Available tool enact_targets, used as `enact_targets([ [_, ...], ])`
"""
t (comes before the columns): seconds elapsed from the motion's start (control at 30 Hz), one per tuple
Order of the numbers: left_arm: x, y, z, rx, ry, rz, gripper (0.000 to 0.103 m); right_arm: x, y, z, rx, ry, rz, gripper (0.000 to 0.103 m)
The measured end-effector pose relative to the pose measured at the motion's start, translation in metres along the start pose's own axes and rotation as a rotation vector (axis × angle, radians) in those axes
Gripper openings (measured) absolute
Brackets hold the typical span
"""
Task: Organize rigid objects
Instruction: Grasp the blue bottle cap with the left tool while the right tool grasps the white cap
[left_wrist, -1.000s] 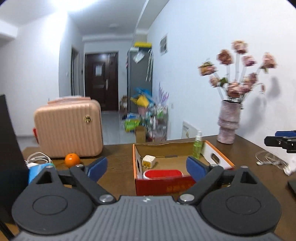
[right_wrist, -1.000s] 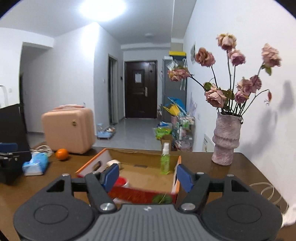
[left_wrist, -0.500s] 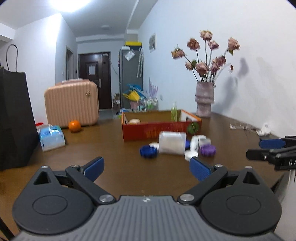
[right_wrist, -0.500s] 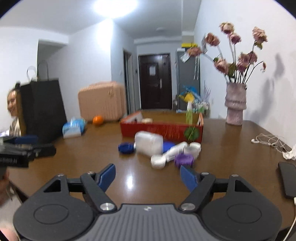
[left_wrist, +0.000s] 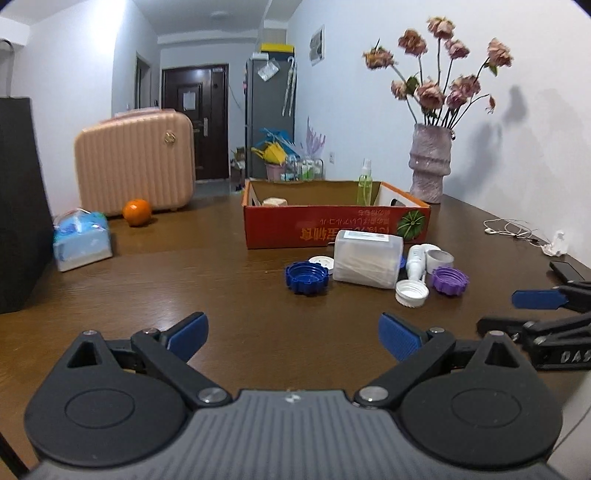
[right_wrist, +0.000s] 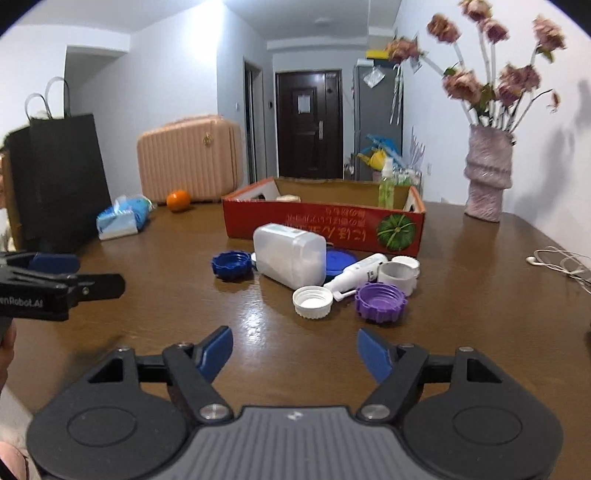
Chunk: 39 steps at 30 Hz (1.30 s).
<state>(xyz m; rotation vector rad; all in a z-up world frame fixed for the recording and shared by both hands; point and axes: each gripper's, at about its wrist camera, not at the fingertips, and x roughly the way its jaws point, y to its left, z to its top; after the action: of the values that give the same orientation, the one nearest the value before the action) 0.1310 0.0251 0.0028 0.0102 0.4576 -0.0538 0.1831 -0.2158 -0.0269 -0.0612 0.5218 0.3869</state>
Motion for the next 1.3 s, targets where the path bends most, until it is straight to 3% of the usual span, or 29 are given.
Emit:
enact_targets([
  [0.1,0.034,0.002,0.011,-0.002,0.028,-0.017,0.098,0.035,-0.001,0.012,-0.01,0.039,-0.006,0.067],
  [0.27,0.104,0.0,0.032,0.018,0.086,-0.055,0.087,0.09,-0.005,0.026,-0.014,0.101,-0.031,0.06],
  [0.5,0.184,-0.004,0.046,0.045,0.179,-0.095,0.076,0.118,-0.013,0.034,-0.003,0.136,-0.037,0.052],
  [0.63,0.199,-0.006,0.046,0.044,0.186,-0.107,0.054,0.125,-0.016,0.035,0.001,0.138,-0.032,0.045],
  [0.67,0.201,-0.006,0.046,0.046,0.191,-0.113,0.054,0.126,-0.016,0.035,-0.002,0.143,-0.035,0.043],
  [0.93,0.185,-0.007,0.042,0.034,0.19,-0.111,0.053,0.103,-0.007,0.028,-0.026,0.127,-0.013,0.04],
  [1.3,0.062,-0.015,0.028,-0.005,0.071,-0.107,0.053,0.01,0.012,0.019,-0.037,0.013,0.01,0.04],
])
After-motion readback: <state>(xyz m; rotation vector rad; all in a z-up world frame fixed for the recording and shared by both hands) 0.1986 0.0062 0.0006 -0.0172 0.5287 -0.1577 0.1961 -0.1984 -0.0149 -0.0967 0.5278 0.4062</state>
